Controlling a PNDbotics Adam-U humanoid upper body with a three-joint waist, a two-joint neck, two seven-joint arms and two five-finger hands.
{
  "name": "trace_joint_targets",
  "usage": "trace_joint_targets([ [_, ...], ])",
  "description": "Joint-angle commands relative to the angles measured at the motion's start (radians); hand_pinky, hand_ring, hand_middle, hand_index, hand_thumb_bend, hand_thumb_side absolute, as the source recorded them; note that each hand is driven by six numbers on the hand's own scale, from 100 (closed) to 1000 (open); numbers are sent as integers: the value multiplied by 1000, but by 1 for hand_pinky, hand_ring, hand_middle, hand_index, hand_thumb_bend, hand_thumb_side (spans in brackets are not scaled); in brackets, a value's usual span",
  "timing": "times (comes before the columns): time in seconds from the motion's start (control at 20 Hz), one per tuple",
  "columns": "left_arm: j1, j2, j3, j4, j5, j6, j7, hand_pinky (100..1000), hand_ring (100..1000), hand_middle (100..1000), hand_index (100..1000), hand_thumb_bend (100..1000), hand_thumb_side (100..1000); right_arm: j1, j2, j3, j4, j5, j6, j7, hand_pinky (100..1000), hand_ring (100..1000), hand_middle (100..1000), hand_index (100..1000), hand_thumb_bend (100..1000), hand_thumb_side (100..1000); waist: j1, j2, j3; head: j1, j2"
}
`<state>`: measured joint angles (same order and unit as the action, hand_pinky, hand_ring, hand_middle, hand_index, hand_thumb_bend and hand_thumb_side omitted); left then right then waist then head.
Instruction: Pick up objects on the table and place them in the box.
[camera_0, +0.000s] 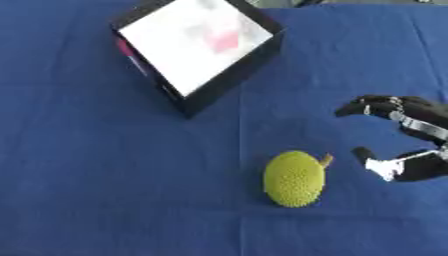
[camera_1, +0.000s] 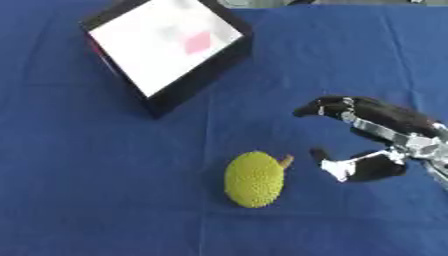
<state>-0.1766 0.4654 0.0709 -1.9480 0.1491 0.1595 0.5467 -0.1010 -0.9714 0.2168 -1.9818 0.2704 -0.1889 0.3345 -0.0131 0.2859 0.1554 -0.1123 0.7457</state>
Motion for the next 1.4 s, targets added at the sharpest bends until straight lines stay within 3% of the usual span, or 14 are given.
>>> trace_joint_targets([
  [0.05,-3,18,3,-7,5,-1,-5,718,760,755,880,174,805,-9,-14,9,-18,12,-8,32,1000,928,836,928,100,260,-14,-37,-1,-1,12],
  [0.4,5,24,2,1,-4,1,-14,718,760,752,874,174,806,-18,-10,23,-18,15,-40,36,1000,930,835,929,100,259,-25,-53,-5,1,23],
  [0.8,19,22,-2,11,-4,2,-17,717,760,749,871,172,813,-56,13,61,-18,62,-117,42,1000,938,840,931,100,256,-25,-57,-15,1,24],
  [1.4,11,21,-10,21,-1,4,-27,728,760,748,865,171,816,-78,71,122,-18,100,-135,140,1000,947,839,928,100,246,-32,-51,-22,-8,24],
])
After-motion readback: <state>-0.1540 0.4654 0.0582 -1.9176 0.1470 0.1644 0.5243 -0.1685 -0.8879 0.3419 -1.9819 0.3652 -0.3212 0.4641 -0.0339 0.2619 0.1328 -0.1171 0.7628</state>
